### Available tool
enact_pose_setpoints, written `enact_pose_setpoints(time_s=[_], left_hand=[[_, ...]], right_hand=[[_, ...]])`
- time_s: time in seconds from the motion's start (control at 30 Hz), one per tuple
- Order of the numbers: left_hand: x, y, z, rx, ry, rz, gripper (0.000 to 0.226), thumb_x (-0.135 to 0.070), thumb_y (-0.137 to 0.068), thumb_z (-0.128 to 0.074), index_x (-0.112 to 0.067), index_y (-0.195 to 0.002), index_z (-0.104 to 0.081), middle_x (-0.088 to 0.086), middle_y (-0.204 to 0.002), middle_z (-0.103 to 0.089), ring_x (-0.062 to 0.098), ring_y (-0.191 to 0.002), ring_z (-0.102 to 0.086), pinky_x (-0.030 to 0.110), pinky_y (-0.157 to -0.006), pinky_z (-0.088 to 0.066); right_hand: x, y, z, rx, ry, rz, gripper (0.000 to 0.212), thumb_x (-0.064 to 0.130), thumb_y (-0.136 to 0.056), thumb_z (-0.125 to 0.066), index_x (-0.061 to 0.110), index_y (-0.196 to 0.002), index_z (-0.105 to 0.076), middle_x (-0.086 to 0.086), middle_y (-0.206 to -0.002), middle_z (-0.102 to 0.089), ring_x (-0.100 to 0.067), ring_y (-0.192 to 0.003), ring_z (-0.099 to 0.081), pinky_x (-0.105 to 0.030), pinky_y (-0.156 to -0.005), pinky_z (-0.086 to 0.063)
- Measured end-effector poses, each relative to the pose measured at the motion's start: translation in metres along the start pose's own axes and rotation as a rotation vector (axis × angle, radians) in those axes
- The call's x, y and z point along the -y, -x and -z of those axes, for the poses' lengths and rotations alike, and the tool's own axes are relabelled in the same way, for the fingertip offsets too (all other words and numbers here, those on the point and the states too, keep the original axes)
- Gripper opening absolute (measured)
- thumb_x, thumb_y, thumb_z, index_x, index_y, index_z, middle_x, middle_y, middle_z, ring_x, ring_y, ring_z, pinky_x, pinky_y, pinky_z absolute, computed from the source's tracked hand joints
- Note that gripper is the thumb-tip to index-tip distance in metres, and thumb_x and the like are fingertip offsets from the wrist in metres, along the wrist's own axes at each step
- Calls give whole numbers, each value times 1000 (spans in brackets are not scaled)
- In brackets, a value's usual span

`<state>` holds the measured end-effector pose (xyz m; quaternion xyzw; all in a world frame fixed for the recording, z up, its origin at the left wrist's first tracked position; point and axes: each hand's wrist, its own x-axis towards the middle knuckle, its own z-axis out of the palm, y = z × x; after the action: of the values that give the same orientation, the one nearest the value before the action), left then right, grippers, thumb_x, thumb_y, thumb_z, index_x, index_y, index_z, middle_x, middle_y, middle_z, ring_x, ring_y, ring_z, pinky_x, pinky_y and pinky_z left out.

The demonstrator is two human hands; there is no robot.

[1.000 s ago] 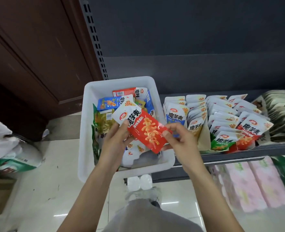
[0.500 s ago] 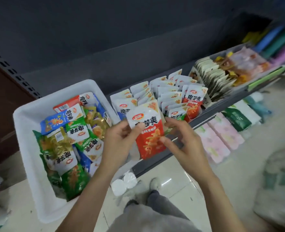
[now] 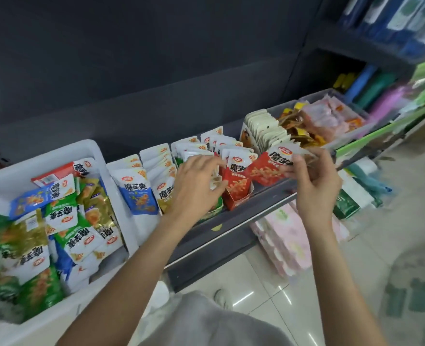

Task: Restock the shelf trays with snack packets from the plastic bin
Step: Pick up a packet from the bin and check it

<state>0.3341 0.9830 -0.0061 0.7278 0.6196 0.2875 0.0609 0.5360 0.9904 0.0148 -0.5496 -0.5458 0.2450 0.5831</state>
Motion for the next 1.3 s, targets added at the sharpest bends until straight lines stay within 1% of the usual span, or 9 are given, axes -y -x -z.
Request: enact_pose_setpoints(time_s=[0.13,0.3,0.43,0.5,0.63,0.73,0.97,1.13,1.3], left_hand=[[15,7,-15,30,-135,89,31,-31,-83,-67,-24,-113,-62,-2,-120,-61,20,-116,-49,36,-99,-35],[23,17,-21,54,-176,112,31,-27,-83,-68,-22,-113,-64,-2,-115,-64,20,-111,-54,38,-96,-39],[24,20,-25,58,-164,144,32,-27,-85,-66,-23,-117,-62,-2,-117,-64,19,-112,-55,39,-96,-43],[25,21,-26,49,-152,142,31,-26,-85,-66,-23,-116,-62,-3,-116,-64,19,-111,-54,40,-96,-44],[25,24,-21,-72,-100,118,29,-27,-87,-61,-21,-116,-63,-4,-114,-64,17,-109,-53,36,-95,-41],[27,29,-13,-174,-76,133,33,-34,-89,-49,-19,-116,-62,-2,-113,-65,16,-109,-53,35,-95,-41],[44,37,-12,-8,-106,86,33,-37,-89,-51,-22,-116,-64,-5,-115,-64,18,-111,-54,38,-98,-40],[44,36,-13,-3,-85,75,33,-34,-87,-52,-23,-116,-64,-4,-115,-63,20,-111,-53,40,-94,-42],[53,46,10,-185,29,55,33,-34,-92,-46,-18,-113,-65,-3,-110,-65,15,-106,-54,32,-91,-42]], right_hand=[[-43,-19,-29,149,99,12,11,39,-95,-52,29,-99,-54,-4,-88,-71,-16,-83,-70,-44,-71,-57],[-79,-25,-58,369,279,122,12,26,-97,-52,16,-102,-57,-5,-84,-71,-19,-75,-69,-38,-67,-56],[-89,-27,-68,452,409,170,19,15,-92,-59,10,-110,-61,-10,-107,-66,-28,-92,-65,-38,-78,-53],[-86,-26,-67,413,417,199,25,13,-92,-59,11,-116,-58,-10,-119,-58,-26,-102,-61,-36,-84,-51],[-75,-19,-52,242,262,264,22,17,-95,-54,8,-115,-59,-8,-115,-57,-17,-98,-62,-24,-71,-52],[-73,-15,-54,276,434,421,26,16,-93,-57,13,-118,-61,-6,-116,-62,-18,-99,-58,-28,-76,-49],[-92,-26,-74,334,669,388,10,7,-88,-62,9,-93,-71,-9,-98,-66,-31,-80,-63,-35,-59,-52],[-73,-9,-65,292,554,318,30,15,-94,-53,10,-122,-59,-7,-129,-55,-25,-104,-60,-33,-77,-52],[-10,30,-65,280,292,327,28,16,-94,-48,11,-118,-62,-3,-117,-61,-18,-104,-59,-31,-85,-51]])
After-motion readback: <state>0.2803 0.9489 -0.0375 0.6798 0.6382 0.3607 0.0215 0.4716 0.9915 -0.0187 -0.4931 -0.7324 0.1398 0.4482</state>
